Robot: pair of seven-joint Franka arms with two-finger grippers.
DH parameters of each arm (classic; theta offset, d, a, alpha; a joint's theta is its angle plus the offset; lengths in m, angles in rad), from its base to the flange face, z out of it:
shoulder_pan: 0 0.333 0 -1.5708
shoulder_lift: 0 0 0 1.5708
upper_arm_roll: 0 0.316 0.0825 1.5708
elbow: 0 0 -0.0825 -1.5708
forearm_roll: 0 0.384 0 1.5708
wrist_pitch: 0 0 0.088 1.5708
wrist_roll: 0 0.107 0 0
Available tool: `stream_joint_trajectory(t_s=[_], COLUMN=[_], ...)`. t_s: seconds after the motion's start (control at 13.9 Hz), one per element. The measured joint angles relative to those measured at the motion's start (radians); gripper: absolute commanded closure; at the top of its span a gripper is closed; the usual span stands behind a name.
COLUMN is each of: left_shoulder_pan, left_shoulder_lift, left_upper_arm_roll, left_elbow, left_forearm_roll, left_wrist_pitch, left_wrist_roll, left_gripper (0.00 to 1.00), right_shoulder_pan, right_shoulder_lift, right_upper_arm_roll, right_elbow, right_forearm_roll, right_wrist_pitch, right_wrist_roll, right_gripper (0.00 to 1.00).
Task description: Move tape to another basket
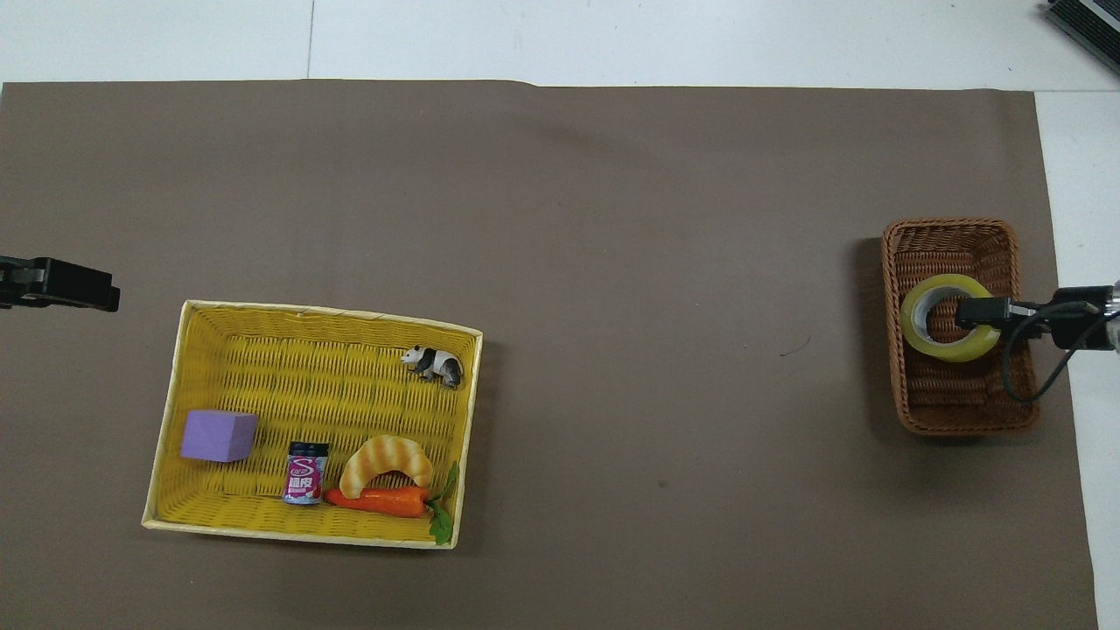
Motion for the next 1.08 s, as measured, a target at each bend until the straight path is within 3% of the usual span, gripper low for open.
stream_joint_trajectory(t_s=[0.07, 0.14, 0.79, 1.08], left_shoulder_pan=[0.0, 0.0, 0.0, 0.0], left_shoulder_lift=[0.0, 0.0, 0.0, 0.0], left_upper_arm_roll=[0.0, 0.0, 0.0, 0.0], left_elbow=[0.0, 0.0, 0.0, 0.0], left_forearm_roll=[0.0, 0.0, 0.0, 0.0], left_wrist_pitch=[0.0, 0.0, 0.0, 0.0], left_wrist_roll=[0.0, 0.0, 0.0, 0.0], left_gripper=[0.0, 0.0, 0.0, 0.0], right_shoulder_pan=[-0.001, -0.003, 0.013, 0.089], right_shoulder_lift=[0.001, 0.001, -0.011, -0.06], right_upper_arm_roll=[0.0, 0.0, 0.002, 0.005], right_elbow=[0.001, 0.004, 0.116, 0.231], right_forearm_roll=[0.0, 0.0, -0.018, -0.232], right_wrist_pitch=[0.0, 0.0, -0.016, -0.015], right_wrist_roll=[0.0, 0.0, -0.032, 0.037], right_gripper=[0.11, 0.0, 0.0, 0.0])
